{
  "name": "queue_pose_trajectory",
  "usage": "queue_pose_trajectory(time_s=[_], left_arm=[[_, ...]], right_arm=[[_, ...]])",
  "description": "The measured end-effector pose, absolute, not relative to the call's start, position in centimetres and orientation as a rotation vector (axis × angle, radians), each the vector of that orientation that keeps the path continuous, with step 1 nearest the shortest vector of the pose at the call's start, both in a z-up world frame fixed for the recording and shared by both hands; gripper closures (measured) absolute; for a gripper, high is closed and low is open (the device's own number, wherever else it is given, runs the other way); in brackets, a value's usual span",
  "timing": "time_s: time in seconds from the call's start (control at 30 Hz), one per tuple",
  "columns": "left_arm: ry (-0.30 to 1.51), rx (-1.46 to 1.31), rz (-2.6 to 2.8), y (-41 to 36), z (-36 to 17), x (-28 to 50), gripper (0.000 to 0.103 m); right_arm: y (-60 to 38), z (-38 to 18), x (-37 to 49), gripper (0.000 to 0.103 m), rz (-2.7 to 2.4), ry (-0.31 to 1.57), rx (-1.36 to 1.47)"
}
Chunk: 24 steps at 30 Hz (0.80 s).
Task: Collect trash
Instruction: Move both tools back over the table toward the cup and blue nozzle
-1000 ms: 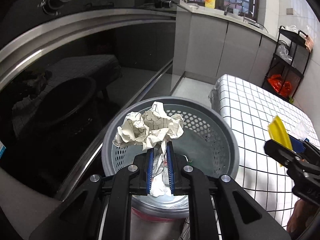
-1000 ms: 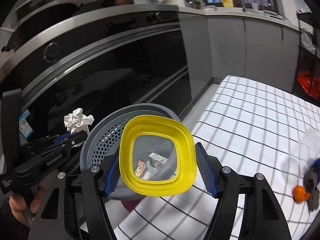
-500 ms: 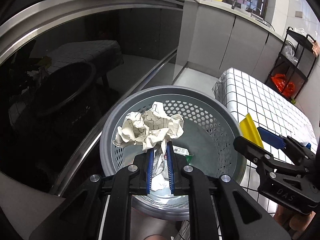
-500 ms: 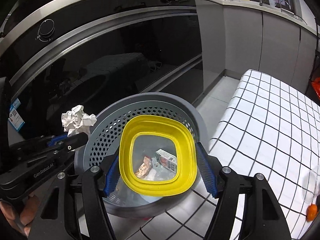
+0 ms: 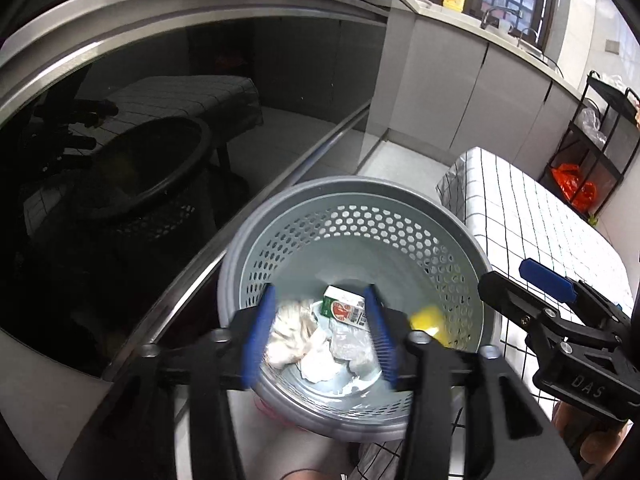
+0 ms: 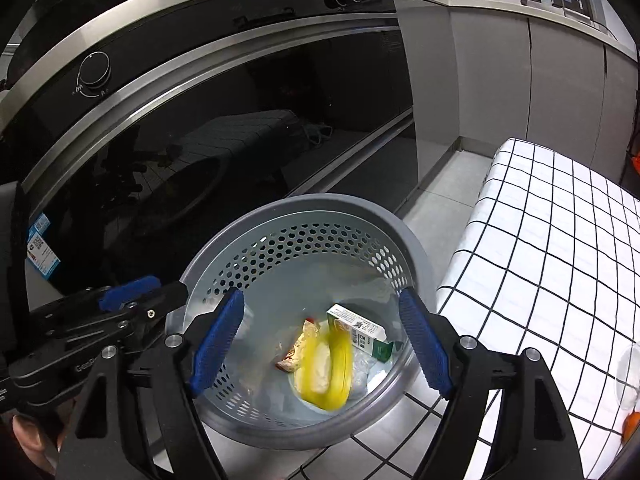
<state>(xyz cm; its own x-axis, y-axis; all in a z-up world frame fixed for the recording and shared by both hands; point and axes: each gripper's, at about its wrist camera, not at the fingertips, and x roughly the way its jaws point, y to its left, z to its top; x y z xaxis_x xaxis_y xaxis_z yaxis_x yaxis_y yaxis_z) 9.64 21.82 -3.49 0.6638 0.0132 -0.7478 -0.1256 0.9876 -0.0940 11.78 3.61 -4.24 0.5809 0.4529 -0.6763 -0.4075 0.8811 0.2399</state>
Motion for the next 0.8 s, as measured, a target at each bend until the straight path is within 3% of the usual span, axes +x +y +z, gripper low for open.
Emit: queue_pose_trajectory(time_s=[0.47,0.57,0.8], left_arm=[[0.831,-0.13,0.076,21.6,-3.2,9.6,0.053],[0.824,-0.129,0.081,21.4,-3.0,9.5,0.042],[0.803,-0.126,0.06,20.7,-2.7,8.6,0.034]], right_arm=[[2.9,-4.1,10.6,0.027,0.469,0.797,0.066],[2.3,-4.0,10.0,0.027,0.442,0.788,0.066],[-0.4,-3.7,6.9,0.027,0.36,0.764,0.077]])
